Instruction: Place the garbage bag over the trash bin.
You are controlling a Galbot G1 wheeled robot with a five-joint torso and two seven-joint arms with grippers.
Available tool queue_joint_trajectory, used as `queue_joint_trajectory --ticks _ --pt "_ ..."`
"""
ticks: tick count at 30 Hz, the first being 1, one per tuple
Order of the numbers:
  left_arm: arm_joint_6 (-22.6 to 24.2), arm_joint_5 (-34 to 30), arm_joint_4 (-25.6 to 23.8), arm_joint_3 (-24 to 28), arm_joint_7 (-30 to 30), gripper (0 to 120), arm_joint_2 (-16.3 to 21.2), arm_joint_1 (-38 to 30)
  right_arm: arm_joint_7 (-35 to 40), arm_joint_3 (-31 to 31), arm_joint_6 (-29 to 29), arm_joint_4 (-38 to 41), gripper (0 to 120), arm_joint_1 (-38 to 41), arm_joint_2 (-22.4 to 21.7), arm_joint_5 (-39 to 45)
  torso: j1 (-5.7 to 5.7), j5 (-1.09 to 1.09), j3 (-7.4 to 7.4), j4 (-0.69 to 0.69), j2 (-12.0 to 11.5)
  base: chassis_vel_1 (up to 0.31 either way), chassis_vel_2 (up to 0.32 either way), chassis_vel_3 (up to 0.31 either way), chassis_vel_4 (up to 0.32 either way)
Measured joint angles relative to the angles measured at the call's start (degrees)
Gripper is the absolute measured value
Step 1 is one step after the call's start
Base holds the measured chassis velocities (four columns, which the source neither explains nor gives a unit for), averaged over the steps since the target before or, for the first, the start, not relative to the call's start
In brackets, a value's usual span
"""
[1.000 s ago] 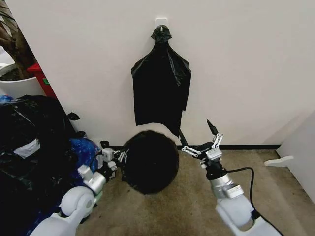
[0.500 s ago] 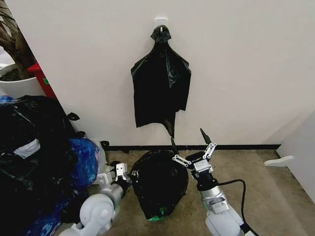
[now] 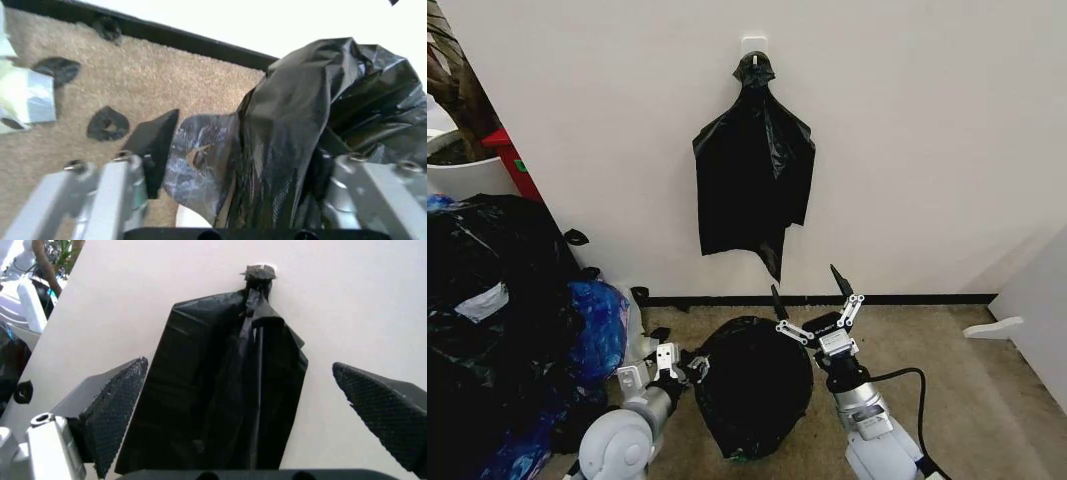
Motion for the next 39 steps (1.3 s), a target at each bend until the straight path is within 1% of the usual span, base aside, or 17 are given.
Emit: queue_joint_trajectory --ticks 2,3,4,5,6,9,14,16,17,20,21,23,26,30,31,33,39 --pt "0.4 -0.2 -1.8 -0.4 -1.3 76 1.2 0.7 0.0 0.1 0.3 -0.1 100 0.0 0.0 0.0 0.00 0.00 0.00 0.00 0.0 0.000 0.000 0.000 0.000" --pt "0.4 -0.3 -2.1 -0.5 -1.5 78 1.5 0.8 0.0 0.2 0.3 -0.1 100 0.0 0.0 0.0 0.00 0.00 0.00 0.00 0.0 0.000 0.000 0.000 0.000" --pt "0.4 -0.7 -3.1 -0.9 -2.1 85 2.3 1.2 0.0 0.2 0.5 -0.3 100 0.0 0.0 0.0 0.00 0.00 0.00 0.01 0.0 0.000 0.000 0.000 0.000" --pt "0.4 -0.9 -3.4 -1.0 -2.1 88 2.6 1.2 0.0 0.2 0.6 -0.4 100 0.0 0.0 0.0 0.00 0.00 0.00 0.00 0.0 0.000 0.000 0.000 0.000" --pt "0.4 -0.9 -3.4 -1.0 -2.1 88 2.6 1.2 0.0 0.2 0.6 -0.4 100 0.0 0.0 0.0 0.00 0.00 0.00 0.00 0.0 0.000 0.000 0.000 0.000" --pt "0.3 -2.2 -4.1 -1.3 -2.3 98 3.1 1.2 0.1 0.2 1.0 -0.7 100 0.0 -0.2 0.0 0.00 0.00 0.00 0.00 0.0 0.000 0.000 0.000 0.000" --pt "0.2 -2.0 -3.1 -1.4 -2.3 100 3.0 0.7 0.1 0.1 1.0 -0.7 100 0.0 -0.6 0.2 0.00 0.02 0.00 0.00 0.0 0.000 0.000 0.000 0.000" --pt "-0.8 -1.6 -0.4 -1.3 -1.4 100 2.4 -0.1 0.1 0.2 1.0 -0.6 100 0.0 -0.8 0.3 0.00 0.00 0.00 -0.01 0.0 0.000 0.000 0.000 0.000" --pt "-1.9 -1.3 2.9 -0.9 0.2 100 1.2 -1.0 0.1 0.1 1.0 -0.7 100 0.1 -0.8 0.4 0.00 0.00 0.01 -0.01 0.0 0.000 0.000 0.000 0.000" --pt "-3.5 -0.8 7.5 -0.1 2.9 100 -0.8 -1.9 0.0 -0.2 1.0 -0.9 100 0.3 -0.8 0.4 0.00 -0.01 0.01 0.00 0.0 0.000 0.000 0.000 0.000" --pt "-3.5 -0.8 7.5 -0.1 2.9 100 -0.8 -1.9 0.0 -0.2 1.0 -0.9 100 0.3 -0.8 0.4 0.00 -0.01 0.01 0.00 0.0 0.000 0.000 0.000 0.000" --pt "-3.8 -0.8 9.5 0.3 4.7 100 -2.2 -2.3 0.0 -0.4 1.0 -1.0 100 0.4 -0.9 0.5 0.00 0.02 0.00 0.00 0.0 0.000 0.000 0.000 0.000" --pt "-2.5 -0.9 9.7 0.3 6.9 100 -2.3 -2.1 0.0 -0.4 1.2 -1.3 100 0.5 -1.3 0.6 0.00 0.00 0.01 -0.01 0.0 0.000 0.000 0.000 0.000" --pt "-1.2 -1.0 9.2 -0.5 9.9 100 -1.4 -2.0 0.1 -0.2 1.6 -1.9 100 0.7 -1.4 0.7 0.00 0.01 0.01 0.00 0.0 0.000 0.000 0.000 0.000" --pt "-0.6 -0.9 8.9 -0.6 12.0 100 -0.9 -2.0 0.1 -0.2 1.8 -2.0 100 0.7 -1.4 0.7 0.00 0.01 0.01 0.00 0.0 0.000 0.000 0.000 0.000" --pt "-0.5 -0.5 8.4 -0.7 13.4 100 -0.3 -2.0 0.1 -0.4 1.9 -2.1 100 0.8 -1.5 0.7 0.00 0.00 0.01 -0.01 0.0 0.000 0.000 0.000 0.000" --pt "-1.5 2.1 6.2 -1.4 14.1 100 1.3 -2.0 0.2 -0.8 2.4 -2.9 100 1.0 -1.8 0.7 0.00 0.00 0.01 0.00 0.0 0.000 0.000 0.000 0.000"
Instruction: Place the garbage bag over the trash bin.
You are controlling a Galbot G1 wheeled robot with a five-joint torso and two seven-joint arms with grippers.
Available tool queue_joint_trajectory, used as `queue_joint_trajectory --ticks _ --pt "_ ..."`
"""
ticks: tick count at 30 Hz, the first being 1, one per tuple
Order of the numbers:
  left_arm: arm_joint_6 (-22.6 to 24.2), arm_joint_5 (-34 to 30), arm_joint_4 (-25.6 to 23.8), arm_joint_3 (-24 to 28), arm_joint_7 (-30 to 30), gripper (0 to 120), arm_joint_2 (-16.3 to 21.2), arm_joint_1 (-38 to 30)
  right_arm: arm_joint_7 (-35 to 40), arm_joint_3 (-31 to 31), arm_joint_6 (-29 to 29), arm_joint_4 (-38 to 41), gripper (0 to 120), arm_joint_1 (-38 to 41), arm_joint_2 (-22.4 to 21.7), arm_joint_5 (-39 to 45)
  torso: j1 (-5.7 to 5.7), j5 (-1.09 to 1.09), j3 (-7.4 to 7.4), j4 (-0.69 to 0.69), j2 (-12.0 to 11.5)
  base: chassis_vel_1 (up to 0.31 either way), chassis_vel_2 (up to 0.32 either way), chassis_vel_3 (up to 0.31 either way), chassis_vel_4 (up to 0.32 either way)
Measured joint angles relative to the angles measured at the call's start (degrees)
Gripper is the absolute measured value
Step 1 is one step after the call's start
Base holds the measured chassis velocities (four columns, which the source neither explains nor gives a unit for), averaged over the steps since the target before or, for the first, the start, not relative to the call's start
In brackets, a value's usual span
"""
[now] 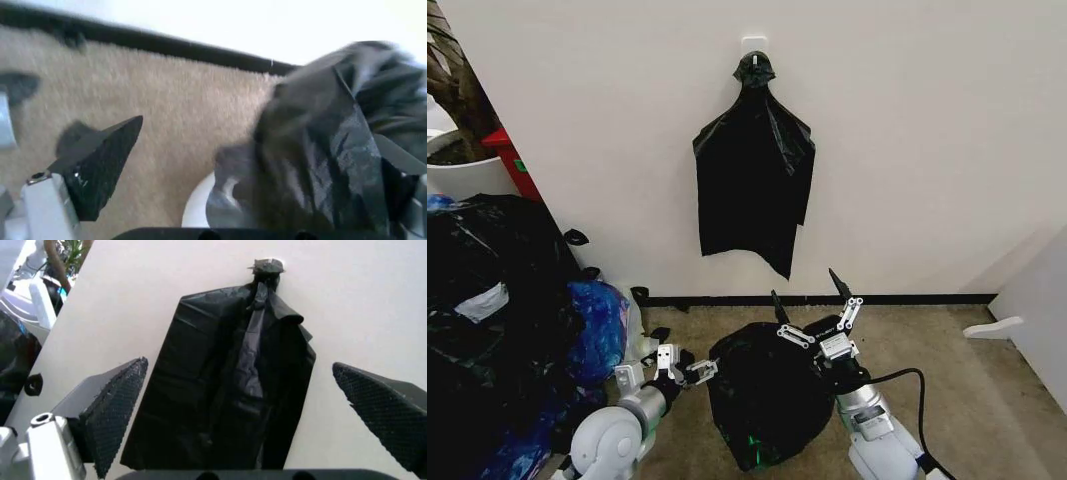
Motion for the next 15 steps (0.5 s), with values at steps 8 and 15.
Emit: queue_joint_trajectory --ticks 8,15 --pt "0.6 -0.5 -1.5 -0.4 -0.2 100 0.4 -0.3 2.7 -4.1 -2.5 -0.7 100 -1.1 -0.2 -0.3 0.00 0.00 0.00 0.00 0.0 0.000 0.000 0.000 0.000" --pt "0.3 2.8 1.4 1.1 4.9 100 -1.9 -0.2 3.1 -5.6 -5.7 -1.7 100 -0.8 0.0 -1.1 0.00 0.00 0.00 0.00 0.0 0.000 0.000 0.000 0.000"
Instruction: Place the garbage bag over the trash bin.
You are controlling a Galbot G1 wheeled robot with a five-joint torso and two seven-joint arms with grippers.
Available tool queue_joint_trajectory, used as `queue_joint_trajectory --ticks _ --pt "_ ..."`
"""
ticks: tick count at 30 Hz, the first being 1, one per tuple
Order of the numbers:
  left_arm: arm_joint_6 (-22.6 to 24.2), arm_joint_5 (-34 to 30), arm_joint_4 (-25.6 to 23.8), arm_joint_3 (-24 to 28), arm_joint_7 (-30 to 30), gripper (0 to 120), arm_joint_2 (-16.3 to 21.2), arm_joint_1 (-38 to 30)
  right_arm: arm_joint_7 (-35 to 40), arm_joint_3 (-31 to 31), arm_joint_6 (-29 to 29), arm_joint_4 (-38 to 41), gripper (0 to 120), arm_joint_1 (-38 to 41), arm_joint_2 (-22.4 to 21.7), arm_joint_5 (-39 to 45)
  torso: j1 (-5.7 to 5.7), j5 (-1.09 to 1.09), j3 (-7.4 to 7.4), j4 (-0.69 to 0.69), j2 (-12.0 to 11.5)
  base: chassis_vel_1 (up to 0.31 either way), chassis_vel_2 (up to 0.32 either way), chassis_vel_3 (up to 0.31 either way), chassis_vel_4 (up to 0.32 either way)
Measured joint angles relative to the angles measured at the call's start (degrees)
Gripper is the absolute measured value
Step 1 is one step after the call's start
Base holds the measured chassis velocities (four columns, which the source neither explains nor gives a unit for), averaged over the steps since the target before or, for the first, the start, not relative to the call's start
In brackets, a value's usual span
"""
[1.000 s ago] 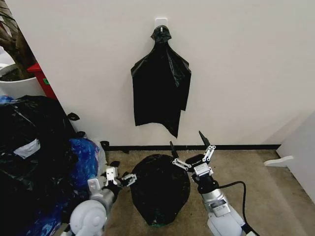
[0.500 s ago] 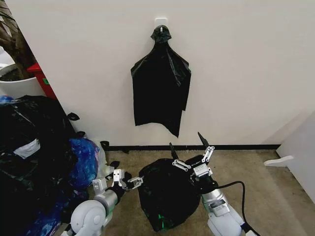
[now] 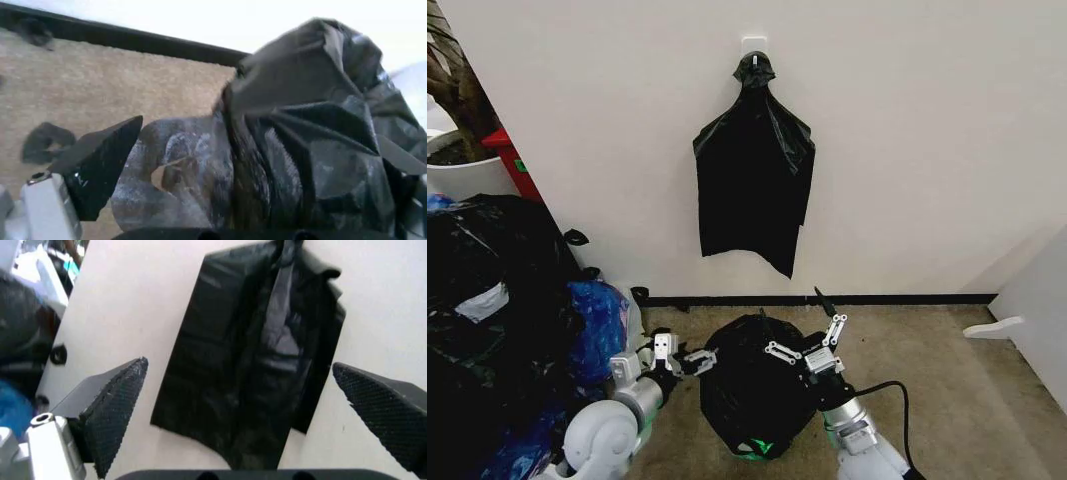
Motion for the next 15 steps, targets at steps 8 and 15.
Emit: queue_joint_trajectory --ticks 8,15 --pt "-4.3 6.8 2.6 1.1 3.2 100 0.7 -0.7 -0.4 -4.6 -9.0 -1.5 100 3.4 -2.6 5.1 0.00 0.01 0.00 0.00 0.0 0.000 0.000 0.000 0.000" --pt "-5.0 7.1 4.1 1.6 3.1 100 0.7 -2.0 -2.8 -11.9 -13.1 -8.3 100 12.8 -1.6 8.3 0.01 0.00 0.00 0.01 0.0 0.000 0.000 0.000 0.000"
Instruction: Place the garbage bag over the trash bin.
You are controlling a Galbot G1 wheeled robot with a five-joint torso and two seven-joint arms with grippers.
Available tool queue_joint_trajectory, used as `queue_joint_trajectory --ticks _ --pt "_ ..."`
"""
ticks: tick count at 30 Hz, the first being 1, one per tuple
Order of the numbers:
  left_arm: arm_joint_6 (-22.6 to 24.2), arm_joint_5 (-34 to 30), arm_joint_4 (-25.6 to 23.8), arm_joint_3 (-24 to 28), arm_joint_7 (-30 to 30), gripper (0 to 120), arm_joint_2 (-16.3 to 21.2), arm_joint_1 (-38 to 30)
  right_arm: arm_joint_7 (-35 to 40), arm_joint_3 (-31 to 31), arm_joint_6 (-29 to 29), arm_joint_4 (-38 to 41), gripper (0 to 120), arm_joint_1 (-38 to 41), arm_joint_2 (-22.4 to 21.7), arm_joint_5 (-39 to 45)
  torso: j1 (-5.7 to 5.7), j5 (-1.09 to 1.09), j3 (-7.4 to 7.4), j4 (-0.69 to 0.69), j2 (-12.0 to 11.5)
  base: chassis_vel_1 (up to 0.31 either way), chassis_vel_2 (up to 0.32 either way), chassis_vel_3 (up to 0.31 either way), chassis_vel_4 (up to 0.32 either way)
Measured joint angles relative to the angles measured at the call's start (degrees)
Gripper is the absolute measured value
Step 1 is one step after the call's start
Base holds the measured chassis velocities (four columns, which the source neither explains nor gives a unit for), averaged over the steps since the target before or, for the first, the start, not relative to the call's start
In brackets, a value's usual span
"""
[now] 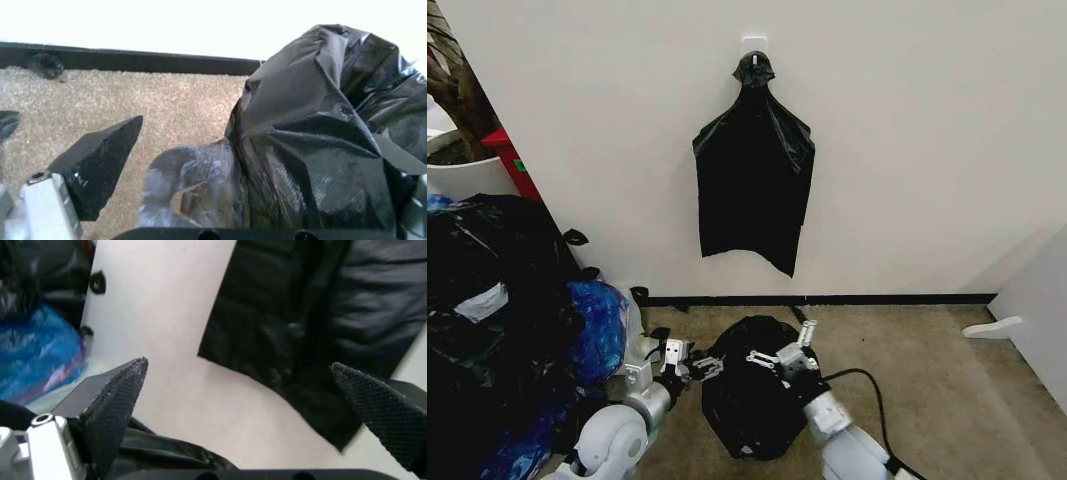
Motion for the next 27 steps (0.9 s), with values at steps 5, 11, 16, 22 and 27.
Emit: queue_joint_trajectory --ticks 5,11,16,22,27 --pt "0.0 0.1 0.5 0.2 -0.2 100 -0.2 -0.5 0.8 -3.2 -1.8 -4.9 100 5.7 1.5 -0.3 0.00 0.00 0.00 0.00 0.0 0.000 0.000 0.000 0.000" --pt "0.0 0.2 0.5 0.3 -0.3 100 0.4 -0.7 2.8 -5.5 -4.8 -9.1 100 10.0 1.9 -0.3 0.00 0.00 0.00 -0.01 0.0 0.000 0.000 0.000 0.000" --pt "-0.2 0.2 -0.5 0.0 -0.3 100 0.8 -0.6 3.5 -6.2 -6.3 -10.7 100 11.0 1.8 -1.1 0.00 -0.02 -0.01 -0.02 0.0 0.000 0.000 0.000 0.000" --pt "-0.8 1.1 -1.7 -0.5 -0.4 100 1.3 0.1 3.6 -6.2 -6.8 -13.2 100 11.4 1.9 -3.2 -0.02 -0.04 -0.02 -0.03 0.0 0.000 0.000 0.000 0.000" --pt "-2.6 2.9 -3.1 -1.2 0.2 100 1.6 1.1 3.6 -6.0 -6.8 -13.6 100 11.0 1.8 -3.6 -0.02 -0.04 -0.03 -0.03 0.0 0.000 0.000 0.000 0.000"
